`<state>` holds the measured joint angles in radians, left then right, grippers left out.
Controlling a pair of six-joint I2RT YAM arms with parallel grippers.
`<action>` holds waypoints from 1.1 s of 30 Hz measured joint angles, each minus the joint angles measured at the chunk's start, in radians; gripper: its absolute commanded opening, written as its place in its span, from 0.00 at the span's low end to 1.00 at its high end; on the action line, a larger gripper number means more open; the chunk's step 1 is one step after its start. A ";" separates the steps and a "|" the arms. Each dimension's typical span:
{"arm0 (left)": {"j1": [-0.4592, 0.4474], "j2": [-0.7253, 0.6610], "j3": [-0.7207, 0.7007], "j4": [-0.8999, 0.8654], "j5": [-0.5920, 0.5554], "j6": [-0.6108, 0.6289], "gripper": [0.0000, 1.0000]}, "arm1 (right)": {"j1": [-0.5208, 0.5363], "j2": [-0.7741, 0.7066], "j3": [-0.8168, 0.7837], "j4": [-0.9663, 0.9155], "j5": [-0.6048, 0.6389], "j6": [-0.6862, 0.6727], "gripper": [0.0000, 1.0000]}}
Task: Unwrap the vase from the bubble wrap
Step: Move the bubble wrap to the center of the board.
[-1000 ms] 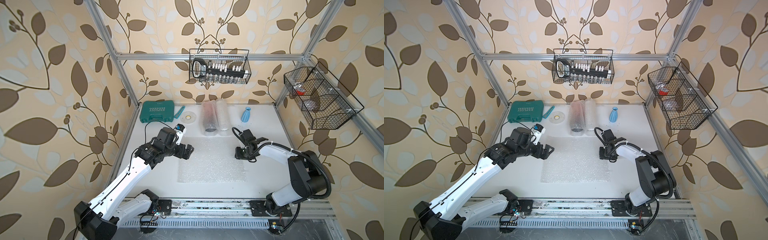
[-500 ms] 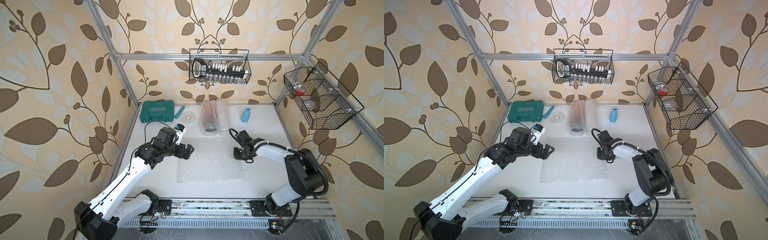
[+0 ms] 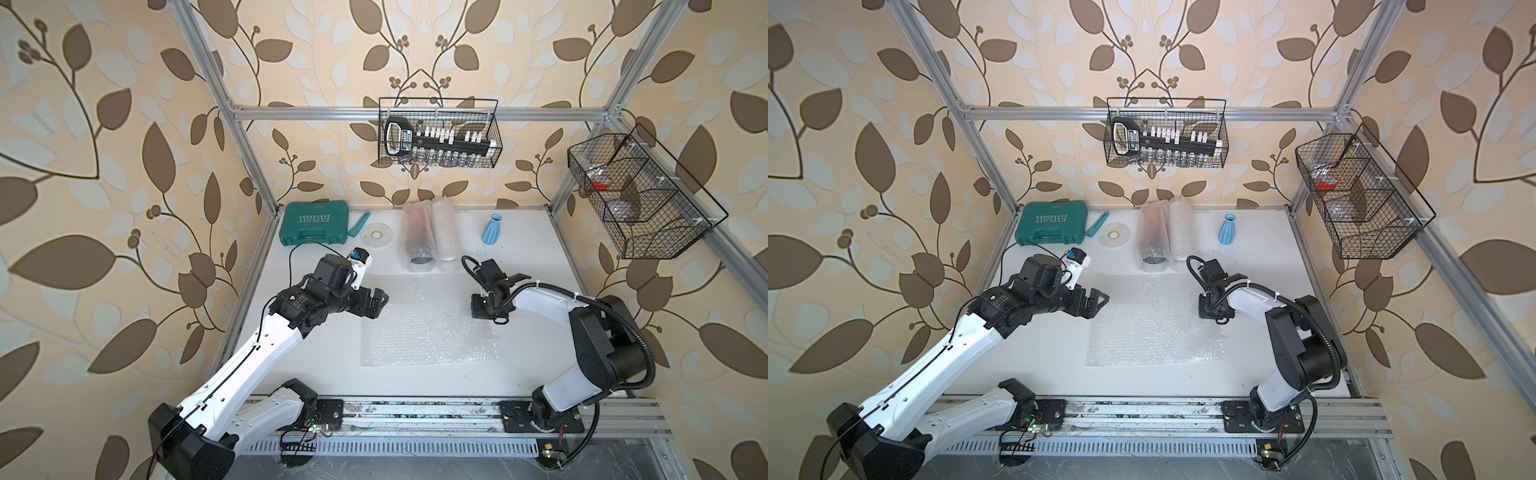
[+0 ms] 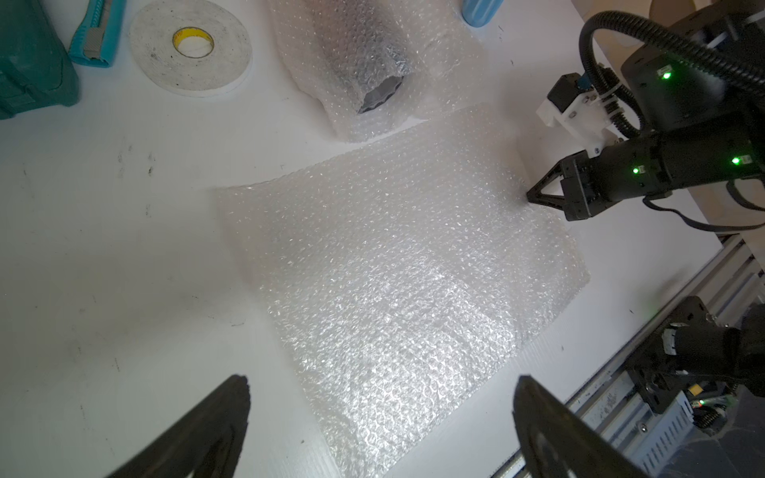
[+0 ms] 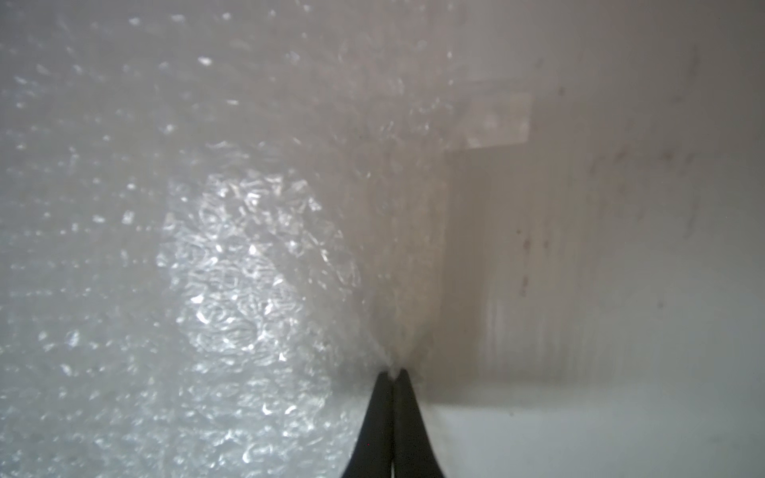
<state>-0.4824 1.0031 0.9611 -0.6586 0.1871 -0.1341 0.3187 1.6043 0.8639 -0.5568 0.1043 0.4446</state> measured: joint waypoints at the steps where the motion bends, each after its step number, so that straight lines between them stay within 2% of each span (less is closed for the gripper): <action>1: 0.000 0.000 0.000 0.000 0.000 0.000 0.99 | -0.011 0.000 0.002 -0.012 0.010 -0.001 0.00; 11: 0.000 0.000 -0.019 0.022 0.021 -0.006 0.99 | -0.147 0.029 0.114 -0.163 0.147 -0.041 0.00; 21: 0.000 0.009 -0.032 0.031 0.056 -0.006 0.99 | -0.303 0.104 0.221 -0.259 0.397 -0.122 0.00; 27: 0.000 0.012 -0.032 0.026 0.059 0.006 0.99 | -0.388 0.107 0.223 -0.255 0.551 -0.190 0.00; 33: 0.000 0.012 -0.032 0.026 0.055 0.024 0.99 | -0.469 0.107 0.217 -0.160 0.660 -0.336 0.00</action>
<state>-0.4824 1.0153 0.9295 -0.6331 0.2424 -0.1101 -0.1505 1.7115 1.0805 -0.7166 0.7643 0.1085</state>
